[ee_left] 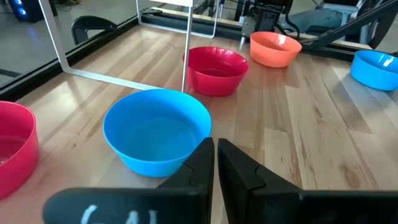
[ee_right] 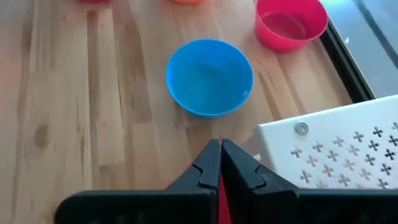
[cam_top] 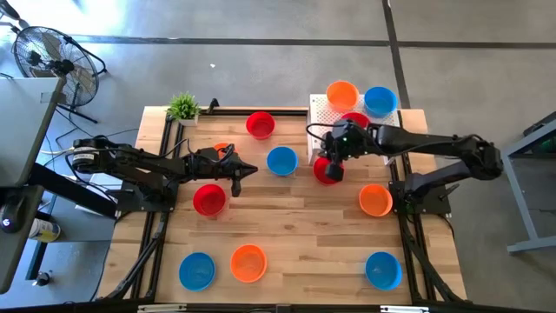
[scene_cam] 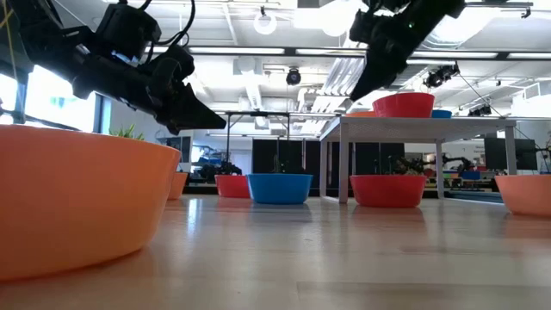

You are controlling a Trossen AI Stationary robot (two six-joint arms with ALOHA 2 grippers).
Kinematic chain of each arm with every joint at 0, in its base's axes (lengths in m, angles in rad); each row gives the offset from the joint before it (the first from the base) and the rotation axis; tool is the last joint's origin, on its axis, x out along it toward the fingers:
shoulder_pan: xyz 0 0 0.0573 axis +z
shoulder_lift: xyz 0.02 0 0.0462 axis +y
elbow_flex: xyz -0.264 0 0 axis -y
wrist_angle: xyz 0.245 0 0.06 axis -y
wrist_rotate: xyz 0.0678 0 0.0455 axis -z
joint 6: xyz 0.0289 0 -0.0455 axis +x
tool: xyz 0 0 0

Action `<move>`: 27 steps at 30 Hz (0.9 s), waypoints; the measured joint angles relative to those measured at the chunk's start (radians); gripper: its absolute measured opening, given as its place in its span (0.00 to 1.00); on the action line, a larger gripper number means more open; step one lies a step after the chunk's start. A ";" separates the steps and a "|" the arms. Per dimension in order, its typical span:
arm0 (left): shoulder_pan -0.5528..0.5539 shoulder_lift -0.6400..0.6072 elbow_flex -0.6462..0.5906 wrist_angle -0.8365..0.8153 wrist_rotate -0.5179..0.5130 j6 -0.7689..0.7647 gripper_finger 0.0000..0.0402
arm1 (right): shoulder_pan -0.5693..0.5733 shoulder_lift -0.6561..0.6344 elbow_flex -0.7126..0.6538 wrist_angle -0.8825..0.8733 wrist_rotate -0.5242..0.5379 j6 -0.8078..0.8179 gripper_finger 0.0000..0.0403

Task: Pick & Place Mini bowls
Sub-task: Stack the orange bowl on top of the orange bowl on the shelf

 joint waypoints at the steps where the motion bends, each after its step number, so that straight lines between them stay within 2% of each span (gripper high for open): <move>1: 0.000 0.000 0.000 -0.002 0.000 -0.006 0.05 | 0.004 -0.009 -0.014 0.018 0.000 0.004 0.00; 3: 0.000 0.000 0.000 -0.003 0.000 -0.044 0.05 | 0.012 -0.030 -0.028 0.021 0.008 0.004 0.00; 8: 0.000 0.000 0.016 -0.019 -0.002 -0.049 0.05 | 0.026 -0.096 -0.028 -0.044 0.160 0.034 0.00; 13: 0.000 0.000 0.092 -0.144 0.002 -0.012 0.05 | 0.025 -0.143 -0.028 -0.096 0.275 0.048 0.00; 17: 0.000 0.000 0.183 -0.312 -0.002 0.014 0.05 | 0.042 -0.180 -0.028 -0.101 0.295 0.048 0.00; 23: 0.000 0.000 0.265 -0.494 -0.021 0.104 0.05 | 0.143 -0.207 -0.028 -0.099 0.323 0.053 0.00; 27: 0.000 -0.063 0.269 -0.600 -0.058 0.135 0.05 | 0.251 -0.211 -0.028 -0.083 0.400 0.089 0.00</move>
